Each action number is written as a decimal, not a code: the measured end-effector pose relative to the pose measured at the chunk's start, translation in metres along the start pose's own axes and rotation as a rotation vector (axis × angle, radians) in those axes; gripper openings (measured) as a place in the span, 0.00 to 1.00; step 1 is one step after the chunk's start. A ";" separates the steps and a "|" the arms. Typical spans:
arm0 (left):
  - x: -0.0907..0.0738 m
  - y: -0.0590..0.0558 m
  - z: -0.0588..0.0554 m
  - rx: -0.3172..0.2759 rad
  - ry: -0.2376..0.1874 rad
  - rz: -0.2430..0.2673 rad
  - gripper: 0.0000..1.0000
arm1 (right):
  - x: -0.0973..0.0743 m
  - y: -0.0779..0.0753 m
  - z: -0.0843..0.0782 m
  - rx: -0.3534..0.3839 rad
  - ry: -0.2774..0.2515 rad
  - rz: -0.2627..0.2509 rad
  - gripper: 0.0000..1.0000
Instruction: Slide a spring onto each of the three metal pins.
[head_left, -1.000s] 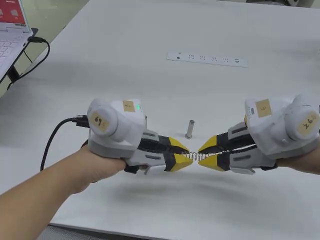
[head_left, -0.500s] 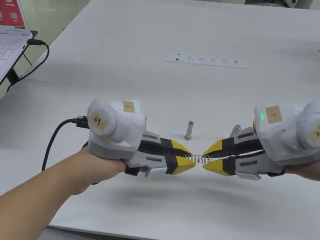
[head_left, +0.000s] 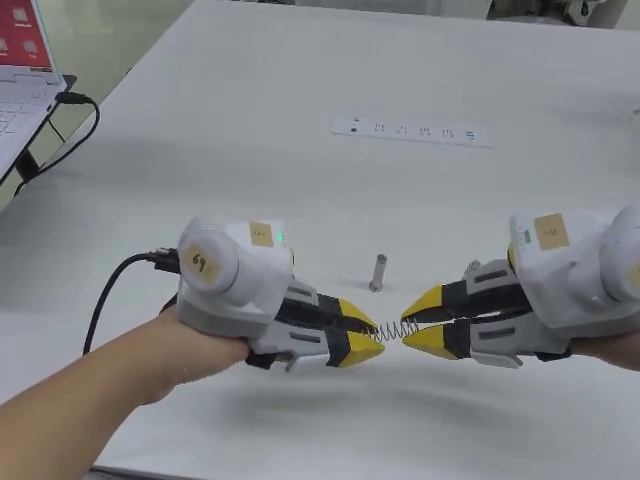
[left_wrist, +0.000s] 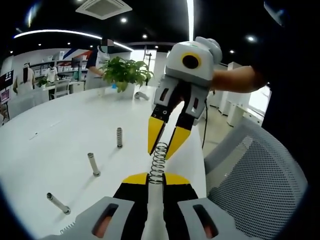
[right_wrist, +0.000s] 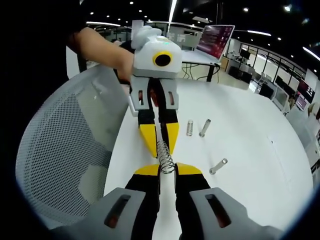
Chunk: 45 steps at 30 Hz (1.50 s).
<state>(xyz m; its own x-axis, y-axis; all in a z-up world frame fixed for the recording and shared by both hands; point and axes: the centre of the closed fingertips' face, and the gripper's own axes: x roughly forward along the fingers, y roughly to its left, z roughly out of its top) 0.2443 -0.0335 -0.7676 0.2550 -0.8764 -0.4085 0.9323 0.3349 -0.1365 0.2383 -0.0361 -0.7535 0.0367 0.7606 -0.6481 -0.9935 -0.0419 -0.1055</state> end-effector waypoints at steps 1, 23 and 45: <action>0.000 0.000 0.000 0.000 0.000 -0.003 0.02 | -0.001 0.000 0.001 0.000 -0.004 0.002 0.08; 0.003 -0.005 0.003 0.001 -0.013 -0.019 0.02 | -0.004 0.000 0.029 0.048 -0.134 0.025 0.08; 0.003 -0.008 0.004 0.014 -0.013 -0.028 0.02 | 0.004 0.007 0.047 -0.004 -0.223 -0.013 0.07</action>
<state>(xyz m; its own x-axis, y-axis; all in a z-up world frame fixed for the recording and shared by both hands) 0.2386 -0.0404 -0.7642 0.2323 -0.8897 -0.3930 0.9424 0.3059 -0.1353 0.2264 -0.0030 -0.7211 0.0244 0.8854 -0.4641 -0.9927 -0.0334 -0.1159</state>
